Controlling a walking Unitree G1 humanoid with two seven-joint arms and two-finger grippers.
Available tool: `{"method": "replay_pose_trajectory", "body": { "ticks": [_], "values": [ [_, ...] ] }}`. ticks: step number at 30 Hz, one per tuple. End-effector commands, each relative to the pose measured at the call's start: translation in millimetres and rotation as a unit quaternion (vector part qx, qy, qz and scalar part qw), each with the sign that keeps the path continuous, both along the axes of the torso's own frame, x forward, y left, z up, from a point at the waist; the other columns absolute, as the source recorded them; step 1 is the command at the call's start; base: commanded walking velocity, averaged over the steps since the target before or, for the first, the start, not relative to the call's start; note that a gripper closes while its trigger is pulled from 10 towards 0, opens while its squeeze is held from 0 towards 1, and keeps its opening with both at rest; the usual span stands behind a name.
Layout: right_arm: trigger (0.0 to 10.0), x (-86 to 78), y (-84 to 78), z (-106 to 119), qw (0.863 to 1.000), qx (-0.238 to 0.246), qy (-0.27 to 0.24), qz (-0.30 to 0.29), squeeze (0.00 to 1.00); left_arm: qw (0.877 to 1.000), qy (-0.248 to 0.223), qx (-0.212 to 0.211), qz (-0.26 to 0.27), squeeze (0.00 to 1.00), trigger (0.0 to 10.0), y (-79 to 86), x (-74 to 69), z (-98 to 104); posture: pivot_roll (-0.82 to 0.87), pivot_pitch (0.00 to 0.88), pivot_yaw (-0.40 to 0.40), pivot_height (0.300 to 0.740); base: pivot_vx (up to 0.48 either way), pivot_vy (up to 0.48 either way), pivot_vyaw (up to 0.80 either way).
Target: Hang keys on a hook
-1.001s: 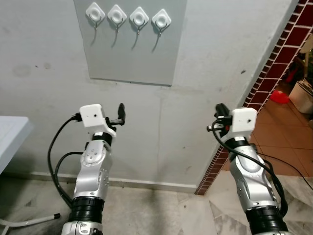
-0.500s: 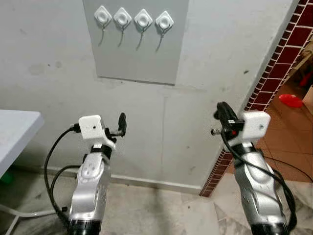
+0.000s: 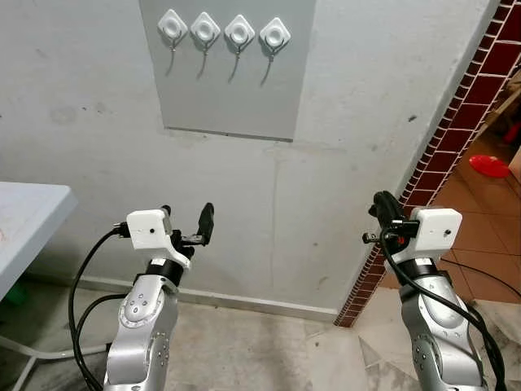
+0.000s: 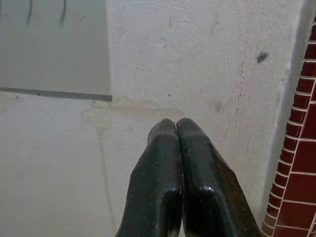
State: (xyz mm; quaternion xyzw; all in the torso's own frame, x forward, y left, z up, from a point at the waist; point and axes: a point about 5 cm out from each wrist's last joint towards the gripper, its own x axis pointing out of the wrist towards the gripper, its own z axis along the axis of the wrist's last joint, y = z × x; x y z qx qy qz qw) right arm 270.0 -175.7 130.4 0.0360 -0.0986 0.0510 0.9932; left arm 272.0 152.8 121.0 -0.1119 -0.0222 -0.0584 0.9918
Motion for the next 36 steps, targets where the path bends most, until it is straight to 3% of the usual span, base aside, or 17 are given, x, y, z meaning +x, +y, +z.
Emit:
{"method": "replay_pose_trajectory", "body": {
  "ticks": [1,21,32,36],
  "values": [
    [10.0,-1.0,-0.5,6.9,1.0,0.004,-0.012,-0.004,0.0,1.0,-0.005,-0.001,-0.002,0.0,10.0,1.8,-0.2,4.9,0.0,0.0,-0.03,0.74,0.266,0.0,0.0],
    [10.0,-1.7,3.8,7.3,1.0,0.002,-0.01,0.007,0.0,1.0,-0.011,-0.004,0.0,0.0,10.0,2.3,0.4,8.7,0.01,0.0,-0.032,0.74,0.343,0.0,0.0],
    [10.0,-1.4,4.7,7.0,1.0,-0.002,-0.006,0.017,0.0,1.0,-0.005,-0.01,0.009,0.0,10.0,-0.4,-0.7,6.8,0.01,0.0,-0.037,0.74,0.0,0.0,0.0],
    [10.0,-0.5,5.3,8.0,1.0,-0.005,-0.006,0.022,0.0,1.0,-0.01,0.006,0.016,0.0,10.0,0.6,0.0,8.6,0.01,0.0,-0.038,0.74,0.0,0.0,0.0]
  ]
}}
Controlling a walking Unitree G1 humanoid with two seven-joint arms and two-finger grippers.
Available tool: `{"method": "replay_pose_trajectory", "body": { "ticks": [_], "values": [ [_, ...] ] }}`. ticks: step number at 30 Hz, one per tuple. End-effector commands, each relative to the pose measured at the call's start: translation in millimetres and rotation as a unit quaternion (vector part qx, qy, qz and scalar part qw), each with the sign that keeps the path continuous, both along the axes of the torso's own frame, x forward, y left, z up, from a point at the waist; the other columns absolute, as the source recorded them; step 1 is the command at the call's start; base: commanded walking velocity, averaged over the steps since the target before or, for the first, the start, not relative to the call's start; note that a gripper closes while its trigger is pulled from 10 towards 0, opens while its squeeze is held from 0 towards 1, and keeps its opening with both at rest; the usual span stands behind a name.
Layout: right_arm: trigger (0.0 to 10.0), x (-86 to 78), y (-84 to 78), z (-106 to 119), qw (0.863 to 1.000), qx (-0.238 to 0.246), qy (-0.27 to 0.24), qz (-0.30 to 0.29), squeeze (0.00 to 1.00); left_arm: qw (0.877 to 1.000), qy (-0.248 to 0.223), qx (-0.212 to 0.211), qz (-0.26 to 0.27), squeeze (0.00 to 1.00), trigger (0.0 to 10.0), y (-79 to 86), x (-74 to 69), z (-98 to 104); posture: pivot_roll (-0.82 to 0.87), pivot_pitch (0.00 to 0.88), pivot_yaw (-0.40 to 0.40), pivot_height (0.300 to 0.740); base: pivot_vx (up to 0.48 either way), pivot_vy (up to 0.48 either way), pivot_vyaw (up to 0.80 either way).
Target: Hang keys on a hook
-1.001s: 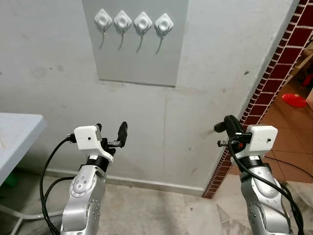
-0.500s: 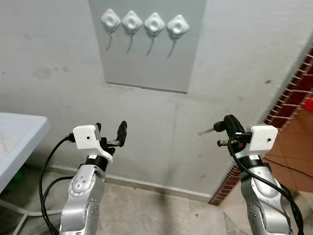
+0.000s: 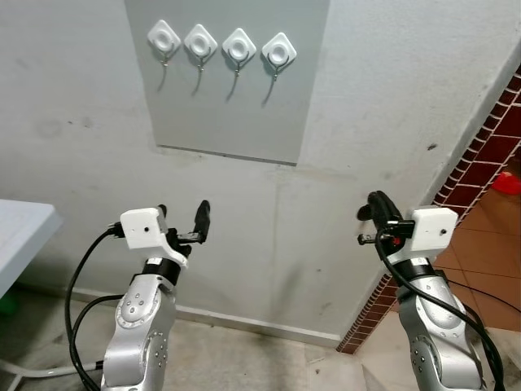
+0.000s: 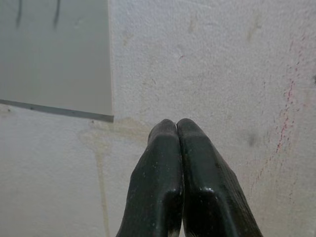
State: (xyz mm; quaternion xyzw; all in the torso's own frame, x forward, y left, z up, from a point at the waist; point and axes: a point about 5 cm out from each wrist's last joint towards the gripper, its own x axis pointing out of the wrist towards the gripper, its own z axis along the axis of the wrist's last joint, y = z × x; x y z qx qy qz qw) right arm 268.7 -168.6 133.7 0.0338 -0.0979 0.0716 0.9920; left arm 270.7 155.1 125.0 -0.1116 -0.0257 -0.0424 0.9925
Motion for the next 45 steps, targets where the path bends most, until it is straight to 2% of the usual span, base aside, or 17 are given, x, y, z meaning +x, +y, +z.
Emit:
{"method": "replay_pose_trajectory", "body": {
  "ticks": [1,4,8,11,17,25,31,38,45],
  "values": [
    [10.0,2.3,-1.1,5.9,1.0,-0.002,-0.006,0.008,0.0,1.0,-0.009,0.009,-0.004,0.0,10.0,-2.0,2.6,6.4,0.01,0.0,-0.039,0.74,0.0,0.0,0.0],
    [10.0,5.3,0.1,8.5,1.0,-0.007,-0.01,0.019,0.0,1.0,-0.015,0.01,-0.013,0.0,10.0,-4.3,4.5,10.6,0.01,0.0,-0.037,0.74,0.0,0.0,0.0],
    [10.0,17.3,3.9,17.8,0.999,-0.015,-0.022,0.047,0.0,0.999,-0.027,0.03,-0.036,0.0,10.0,-12.3,11.4,19.1,0.01,0.007,-0.039,0.74,0.0,0.0,0.0],
    [10.0,24.2,5.0,23.5,0.998,-0.019,-0.031,0.055,0.0,0.998,-0.035,0.022,-0.05,0.0,10.0,-16.7,14.9,23.9,0.01,0.012,-0.04,0.74,0.0,0.0,0.0],
    [10.0,34.8,8.5,33.8,0.996,-0.026,-0.046,0.076,0.0,0.995,-0.053,0.036,-0.077,0.0,10.0,-27.2,20.6,34.0,0.01,0.019,-0.045,0.74,0.0,0.0,0.0],
    [10.0,53.4,21.2,51.6,0.99,-0.027,-0.075,0.114,0.0,0.99,-0.073,0.043,-0.11,0.0,10.0,-39.0,27.2,46.3,0.01,0.033,-0.043,0.74,0.0,0.0,0.0],
    [10.0,70.4,34.1,65.0,0.984,-0.032,-0.096,0.145,0.0,0.988,-0.09,0.05,-0.115,0.0,10.0,-37.8,39.7,58.8,0.01,0.036,-0.038,0.74,0.0,0.0,0.0],
    [10.0,83.4,43.6,78.2,0.98,-0.027,-0.113,0.163,0.0,0.986,-0.102,0.055,-0.123,0.0,10.0,-38.9,45.1,67.9,0.01,0.041,-0.031,0.74,0.0,0.0,0.0],
    [10.0,98.1,62.7,98.7,0.97,-0.019,-0.141,0.197,0.0,0.982,-0.113,0.056,-0.14,0.0,10.0,-46.4,48.4,75.7,0.01,0.048,-0.022,0.74,0.0,0.0,0.0]
  ]
}}
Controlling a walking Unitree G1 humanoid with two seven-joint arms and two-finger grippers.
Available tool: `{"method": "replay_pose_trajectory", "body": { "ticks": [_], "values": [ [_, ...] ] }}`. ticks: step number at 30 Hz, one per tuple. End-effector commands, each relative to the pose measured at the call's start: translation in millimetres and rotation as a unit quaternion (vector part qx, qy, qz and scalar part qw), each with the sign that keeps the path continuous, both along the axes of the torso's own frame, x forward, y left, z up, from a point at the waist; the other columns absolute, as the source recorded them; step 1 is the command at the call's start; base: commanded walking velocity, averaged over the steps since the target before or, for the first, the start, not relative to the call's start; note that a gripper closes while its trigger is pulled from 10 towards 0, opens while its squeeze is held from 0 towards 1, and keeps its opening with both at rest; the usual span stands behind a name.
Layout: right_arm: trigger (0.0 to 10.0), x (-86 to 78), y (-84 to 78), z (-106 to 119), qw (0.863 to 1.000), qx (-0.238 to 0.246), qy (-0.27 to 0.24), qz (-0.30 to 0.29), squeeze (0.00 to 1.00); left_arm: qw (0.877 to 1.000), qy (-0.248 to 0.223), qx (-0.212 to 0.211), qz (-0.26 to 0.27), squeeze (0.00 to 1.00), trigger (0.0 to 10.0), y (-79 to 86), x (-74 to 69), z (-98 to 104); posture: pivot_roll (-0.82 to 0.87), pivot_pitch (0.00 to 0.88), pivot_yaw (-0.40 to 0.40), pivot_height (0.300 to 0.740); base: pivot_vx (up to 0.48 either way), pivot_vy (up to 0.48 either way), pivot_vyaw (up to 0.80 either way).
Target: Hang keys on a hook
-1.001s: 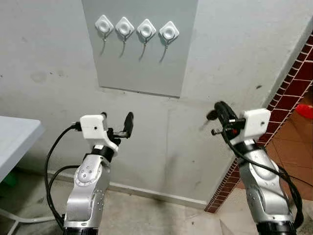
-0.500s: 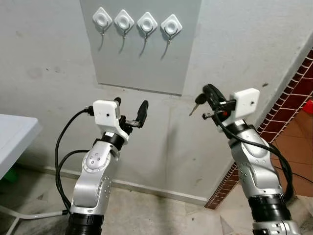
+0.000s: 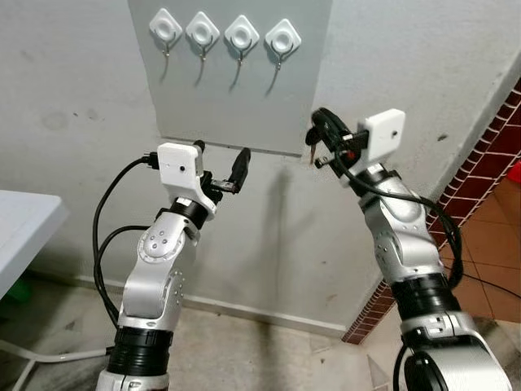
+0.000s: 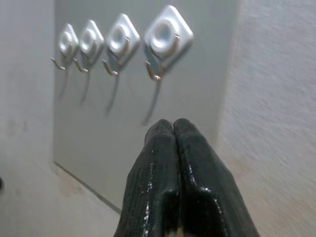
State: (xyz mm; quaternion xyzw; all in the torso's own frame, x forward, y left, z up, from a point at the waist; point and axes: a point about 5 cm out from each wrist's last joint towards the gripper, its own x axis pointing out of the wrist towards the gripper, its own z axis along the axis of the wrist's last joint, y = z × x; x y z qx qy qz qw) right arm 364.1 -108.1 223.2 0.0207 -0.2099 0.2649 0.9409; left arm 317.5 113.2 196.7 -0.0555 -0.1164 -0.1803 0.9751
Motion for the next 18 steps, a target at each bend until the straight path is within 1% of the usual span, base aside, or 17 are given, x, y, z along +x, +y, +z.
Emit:
{"method": "replay_pose_trajectory", "body": {
  "ticks": [1,3,11,16,18],
  "values": [
    [10.0,5.1,6.1,13.4,1.0,0.005,-0.023,0.015,0.0,1.0,-0.005,0.004,-0.018,0.0,10.0,-6.4,1.6,4.8,0.01,0.048,-0.021,0.74,0.0,0.0,0.0],
    [10.0,6.0,8.0,15.4,0.999,0.006,-0.026,0.019,0.0,1.0,-0.006,0.004,-0.02,0.0,10.0,-7.2,1.4,5.1,0.01,0.048,-0.019,0.74,0.0,0.0,0.0],
    [10.0,11.6,25.4,27.6,0.998,0.021,-0.038,0.055,0.0,0.999,-0.011,0.004,-0.03,0.0,10.0,-12.4,0.5,8.6,0.02,0.042,-0.016,0.74,0.0,0.0,0.0],
    [10.0,13.1,31.0,30.9,0.997,0.026,-0.04,0.067,0.0,0.999,-0.011,0.004,-0.033,0.0,10.0,-14.0,0.5,8.7,0.02,0.04,-0.015,0.74,0.0,0.0,0.0],
    [10.0,16.1,34.6,34.4,0.996,0.041,-0.039,0.074,0.0,0.999,-0.011,0.004,-0.035,0.0,10.0,-14.8,0.5,8.8,0.02,0.039,-0.015,0.74,0.0,0.0,0.0]
  ]
}}
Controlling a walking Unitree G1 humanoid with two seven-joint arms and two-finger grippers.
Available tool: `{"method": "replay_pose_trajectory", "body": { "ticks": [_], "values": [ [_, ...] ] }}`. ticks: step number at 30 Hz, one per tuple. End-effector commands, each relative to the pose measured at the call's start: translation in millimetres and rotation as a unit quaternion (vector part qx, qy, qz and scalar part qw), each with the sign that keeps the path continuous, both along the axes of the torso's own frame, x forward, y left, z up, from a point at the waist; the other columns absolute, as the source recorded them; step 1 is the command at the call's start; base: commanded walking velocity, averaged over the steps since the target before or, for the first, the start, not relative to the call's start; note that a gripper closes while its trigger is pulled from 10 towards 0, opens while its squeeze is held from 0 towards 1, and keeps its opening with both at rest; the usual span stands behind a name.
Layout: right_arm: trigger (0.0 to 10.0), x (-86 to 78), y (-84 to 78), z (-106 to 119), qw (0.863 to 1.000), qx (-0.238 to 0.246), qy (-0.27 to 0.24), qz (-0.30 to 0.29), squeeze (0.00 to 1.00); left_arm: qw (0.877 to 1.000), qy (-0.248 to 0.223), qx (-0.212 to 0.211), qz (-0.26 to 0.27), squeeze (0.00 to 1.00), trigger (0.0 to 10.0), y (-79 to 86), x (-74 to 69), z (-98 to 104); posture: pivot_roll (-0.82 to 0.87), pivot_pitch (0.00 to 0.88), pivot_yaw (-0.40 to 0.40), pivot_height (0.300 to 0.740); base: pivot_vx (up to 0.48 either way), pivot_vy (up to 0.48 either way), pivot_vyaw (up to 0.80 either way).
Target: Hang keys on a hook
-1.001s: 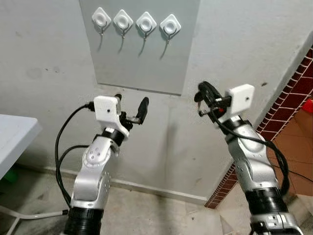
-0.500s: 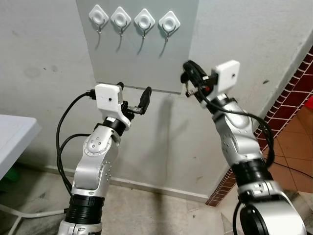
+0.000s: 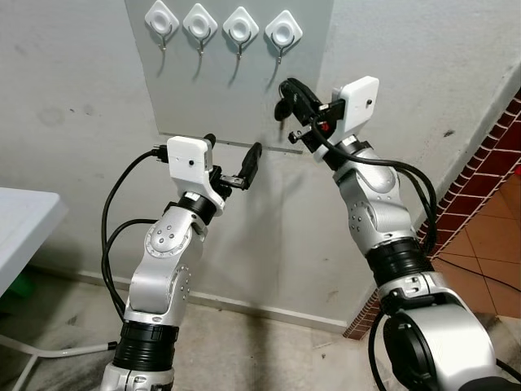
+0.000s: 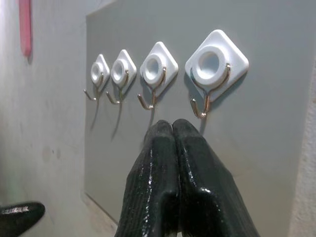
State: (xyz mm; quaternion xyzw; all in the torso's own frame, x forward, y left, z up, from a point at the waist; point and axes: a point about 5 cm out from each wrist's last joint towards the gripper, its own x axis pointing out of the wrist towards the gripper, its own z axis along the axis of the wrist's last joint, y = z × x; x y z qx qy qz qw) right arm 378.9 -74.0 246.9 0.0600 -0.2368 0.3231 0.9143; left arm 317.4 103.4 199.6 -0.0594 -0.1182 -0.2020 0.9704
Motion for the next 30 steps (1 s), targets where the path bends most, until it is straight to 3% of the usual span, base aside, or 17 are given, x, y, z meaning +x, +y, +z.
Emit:
{"method": "replay_pose_trajectory", "body": {
  "ticks": [1,17,30],
  "values": [
    [10.0,2.1,1.1,12.5,1.0,0.014,-0.017,0.005,0.0,1.0,-0.008,0.006,-0.013,0.0,10.0,-5.2,0.7,6.0,0.02,0.039,-0.015,0.74,0.0,0.0,0.0],
    [10.0,13.3,6.8,35.1,0.999,0.043,-0.022,0.012,0.0,1.0,-0.006,0.004,-0.012,0.0,10.0,-5.9,-0.6,5.3,0.03,0.04,-0.02,0.74,0.0,0.0,0.0],
    [10.0,18.4,9.1,37.0,0.997,0.079,0.006,0.02,0.0,1.0,-0.003,0.002,-0.009,0.0,10.0,-5.9,-2.3,4.2,0.03,0.048,-0.025,0.74,0.0,0.0,0.0]
  ]
}}
